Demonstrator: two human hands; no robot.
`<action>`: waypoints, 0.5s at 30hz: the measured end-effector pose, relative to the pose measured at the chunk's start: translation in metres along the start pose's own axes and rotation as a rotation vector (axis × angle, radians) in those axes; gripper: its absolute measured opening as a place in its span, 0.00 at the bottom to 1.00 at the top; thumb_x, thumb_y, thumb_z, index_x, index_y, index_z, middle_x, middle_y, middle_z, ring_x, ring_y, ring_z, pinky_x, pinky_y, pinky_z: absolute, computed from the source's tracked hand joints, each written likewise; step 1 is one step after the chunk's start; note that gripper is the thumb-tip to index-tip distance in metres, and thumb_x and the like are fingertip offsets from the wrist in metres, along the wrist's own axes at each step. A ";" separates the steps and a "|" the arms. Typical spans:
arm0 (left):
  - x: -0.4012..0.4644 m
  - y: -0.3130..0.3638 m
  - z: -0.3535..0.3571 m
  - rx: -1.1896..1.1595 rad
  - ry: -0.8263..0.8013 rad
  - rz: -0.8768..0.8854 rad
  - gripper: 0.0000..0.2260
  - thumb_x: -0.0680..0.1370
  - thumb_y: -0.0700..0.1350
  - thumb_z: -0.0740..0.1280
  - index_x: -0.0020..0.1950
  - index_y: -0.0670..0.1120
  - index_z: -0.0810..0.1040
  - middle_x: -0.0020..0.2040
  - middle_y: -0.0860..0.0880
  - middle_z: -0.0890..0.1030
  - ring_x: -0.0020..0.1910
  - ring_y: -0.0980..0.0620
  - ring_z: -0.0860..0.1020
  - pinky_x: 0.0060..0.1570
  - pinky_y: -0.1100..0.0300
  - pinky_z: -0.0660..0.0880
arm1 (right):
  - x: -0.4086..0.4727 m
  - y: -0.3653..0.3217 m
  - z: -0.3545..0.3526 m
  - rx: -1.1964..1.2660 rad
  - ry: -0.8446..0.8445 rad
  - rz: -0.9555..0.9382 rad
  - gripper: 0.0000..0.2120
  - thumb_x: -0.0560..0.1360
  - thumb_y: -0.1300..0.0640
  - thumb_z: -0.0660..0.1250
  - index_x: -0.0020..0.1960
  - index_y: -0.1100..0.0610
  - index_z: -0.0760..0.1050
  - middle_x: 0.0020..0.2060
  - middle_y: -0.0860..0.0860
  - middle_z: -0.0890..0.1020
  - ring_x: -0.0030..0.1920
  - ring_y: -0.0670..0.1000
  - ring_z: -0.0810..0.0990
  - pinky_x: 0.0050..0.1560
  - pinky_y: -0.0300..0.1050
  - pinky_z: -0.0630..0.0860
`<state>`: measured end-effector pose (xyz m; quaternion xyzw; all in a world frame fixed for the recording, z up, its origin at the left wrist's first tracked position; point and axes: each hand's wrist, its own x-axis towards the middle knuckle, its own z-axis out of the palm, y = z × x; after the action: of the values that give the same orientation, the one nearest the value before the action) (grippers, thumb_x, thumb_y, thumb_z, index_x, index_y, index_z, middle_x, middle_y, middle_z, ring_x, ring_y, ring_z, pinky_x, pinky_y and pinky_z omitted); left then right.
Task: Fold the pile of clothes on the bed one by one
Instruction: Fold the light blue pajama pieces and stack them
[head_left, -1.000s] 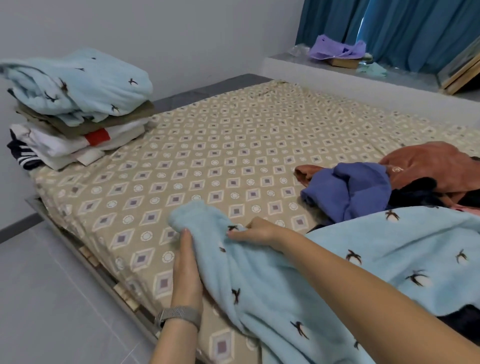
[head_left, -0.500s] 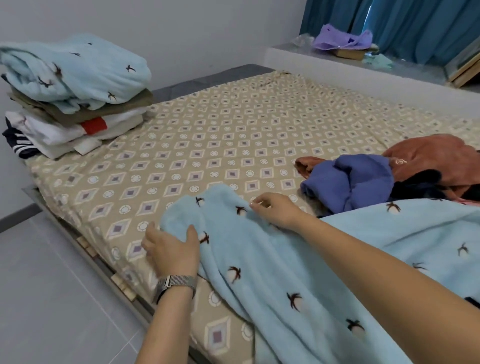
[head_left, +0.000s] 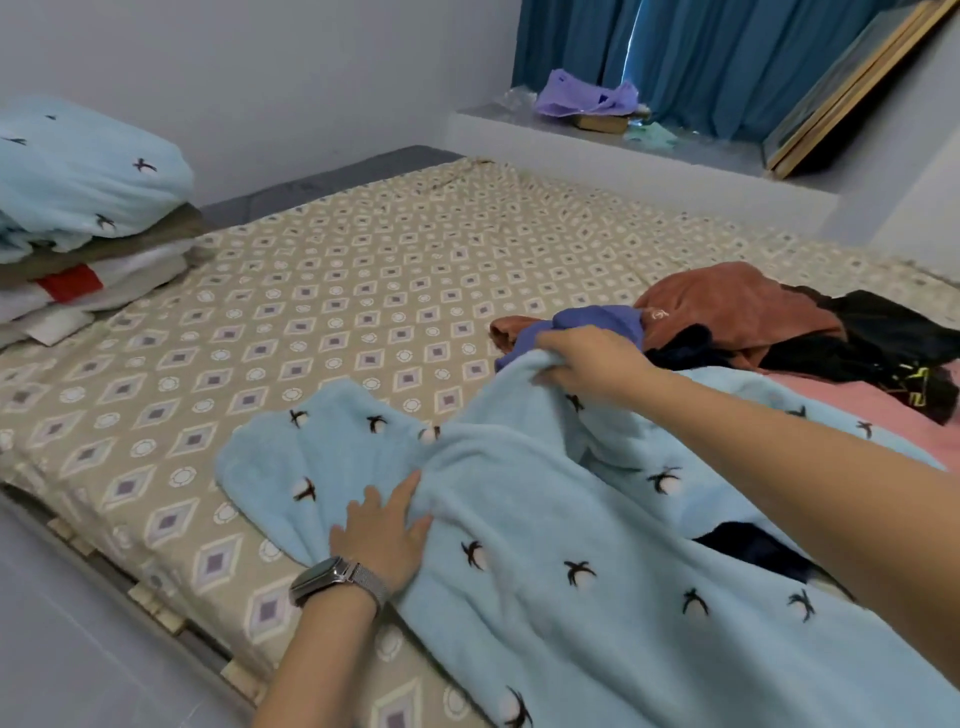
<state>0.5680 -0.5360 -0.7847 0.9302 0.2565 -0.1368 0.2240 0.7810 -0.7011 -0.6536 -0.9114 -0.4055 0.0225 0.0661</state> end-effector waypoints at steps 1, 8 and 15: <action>-0.002 0.004 0.001 0.033 -0.002 -0.036 0.25 0.82 0.60 0.48 0.78 0.62 0.43 0.78 0.43 0.54 0.75 0.40 0.57 0.71 0.43 0.57 | 0.003 0.007 -0.010 0.014 0.124 0.044 0.04 0.77 0.55 0.65 0.48 0.52 0.70 0.45 0.52 0.78 0.48 0.58 0.76 0.42 0.51 0.70; -0.002 0.011 0.006 0.198 -0.076 -0.142 0.26 0.81 0.63 0.46 0.77 0.63 0.40 0.79 0.46 0.38 0.77 0.38 0.40 0.73 0.37 0.42 | 0.031 0.025 -0.069 0.408 0.714 0.323 0.08 0.79 0.56 0.60 0.57 0.56 0.71 0.53 0.55 0.79 0.49 0.54 0.74 0.48 0.48 0.69; 0.004 0.020 -0.011 -0.342 0.314 -0.068 0.22 0.77 0.53 0.66 0.69 0.48 0.73 0.69 0.46 0.73 0.70 0.46 0.69 0.71 0.49 0.61 | 0.029 0.003 -0.014 0.273 -0.059 0.017 0.14 0.80 0.54 0.63 0.64 0.58 0.69 0.59 0.55 0.76 0.59 0.55 0.74 0.55 0.45 0.67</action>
<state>0.5837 -0.5442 -0.7698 0.8794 0.3389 0.0474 0.3308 0.8038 -0.6826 -0.6399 -0.8962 -0.3929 0.1050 0.1772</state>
